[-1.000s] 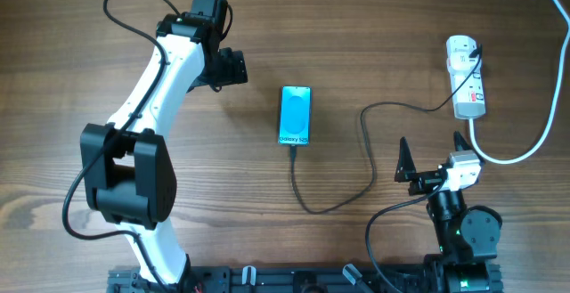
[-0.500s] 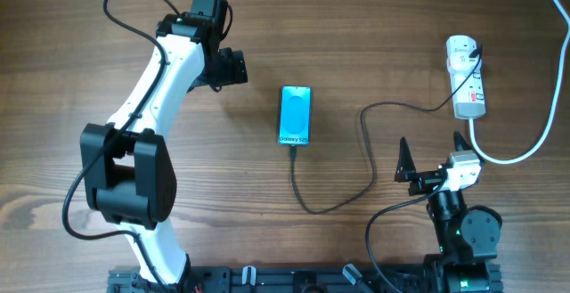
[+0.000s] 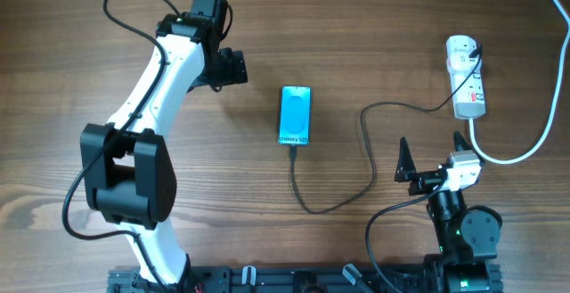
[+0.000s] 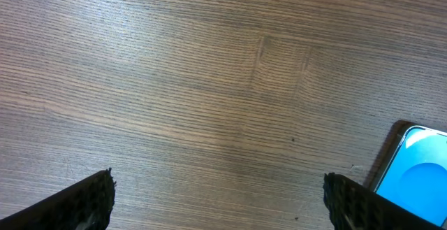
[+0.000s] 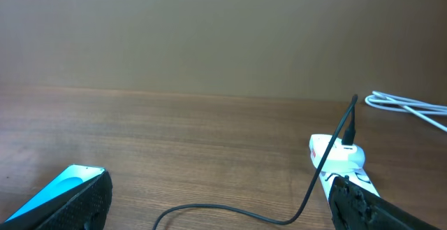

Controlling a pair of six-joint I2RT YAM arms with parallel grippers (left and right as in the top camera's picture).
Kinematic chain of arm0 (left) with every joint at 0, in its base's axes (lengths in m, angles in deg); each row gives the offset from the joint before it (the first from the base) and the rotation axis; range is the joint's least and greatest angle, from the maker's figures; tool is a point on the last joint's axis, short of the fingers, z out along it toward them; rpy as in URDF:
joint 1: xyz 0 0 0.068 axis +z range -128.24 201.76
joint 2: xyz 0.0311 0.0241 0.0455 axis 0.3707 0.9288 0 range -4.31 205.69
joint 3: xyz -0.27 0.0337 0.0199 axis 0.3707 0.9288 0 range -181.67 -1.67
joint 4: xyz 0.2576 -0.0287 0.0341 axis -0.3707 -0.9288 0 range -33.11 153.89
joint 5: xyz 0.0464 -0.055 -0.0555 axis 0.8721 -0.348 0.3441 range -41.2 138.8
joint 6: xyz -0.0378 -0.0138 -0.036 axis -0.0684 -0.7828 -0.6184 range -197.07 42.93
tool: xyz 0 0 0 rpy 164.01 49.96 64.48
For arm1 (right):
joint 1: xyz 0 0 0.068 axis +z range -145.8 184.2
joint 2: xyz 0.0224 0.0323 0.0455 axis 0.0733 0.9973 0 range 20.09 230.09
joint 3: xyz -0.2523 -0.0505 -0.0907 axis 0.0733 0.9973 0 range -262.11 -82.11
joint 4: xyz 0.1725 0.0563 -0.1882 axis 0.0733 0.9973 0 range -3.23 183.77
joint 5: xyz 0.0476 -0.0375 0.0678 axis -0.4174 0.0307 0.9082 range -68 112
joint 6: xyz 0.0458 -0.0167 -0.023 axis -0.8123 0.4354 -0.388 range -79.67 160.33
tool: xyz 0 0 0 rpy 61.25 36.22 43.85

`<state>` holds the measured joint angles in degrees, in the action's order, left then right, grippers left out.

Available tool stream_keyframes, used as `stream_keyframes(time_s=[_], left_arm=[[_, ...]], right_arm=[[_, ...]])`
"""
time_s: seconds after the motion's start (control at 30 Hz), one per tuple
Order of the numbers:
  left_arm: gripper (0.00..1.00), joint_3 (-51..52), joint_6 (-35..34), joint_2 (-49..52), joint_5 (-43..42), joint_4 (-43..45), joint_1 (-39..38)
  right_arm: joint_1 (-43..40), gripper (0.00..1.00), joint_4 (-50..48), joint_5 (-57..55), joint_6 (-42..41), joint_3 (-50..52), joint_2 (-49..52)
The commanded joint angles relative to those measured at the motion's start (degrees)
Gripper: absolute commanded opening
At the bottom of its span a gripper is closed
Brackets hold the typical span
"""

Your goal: Plug charger to phone and switch on socket

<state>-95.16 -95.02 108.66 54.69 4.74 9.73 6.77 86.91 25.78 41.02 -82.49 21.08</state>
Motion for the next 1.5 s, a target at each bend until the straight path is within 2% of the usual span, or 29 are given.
stream_keyframes(time_s=[0.0, 1.2, 1.47], left_arm=[[1.00, -0.26, -0.55, -0.31, -0.31, -0.02, 0.26], [1.00, -0.26, -0.52, -0.59, -0.28, -0.02, 0.26], [1.00, -0.26, -0.52, -8.55, -0.28, -0.57, 0.26]], right_arm=[[-0.22, 1.00, -0.15, -0.57, -0.83, 0.09, -0.79], [-0.22, 1.00, -0.15, -0.57, -0.85, 0.09, -0.79], [-0.22, 1.00, -0.15, -0.57, -0.83, 0.09, -0.79]])
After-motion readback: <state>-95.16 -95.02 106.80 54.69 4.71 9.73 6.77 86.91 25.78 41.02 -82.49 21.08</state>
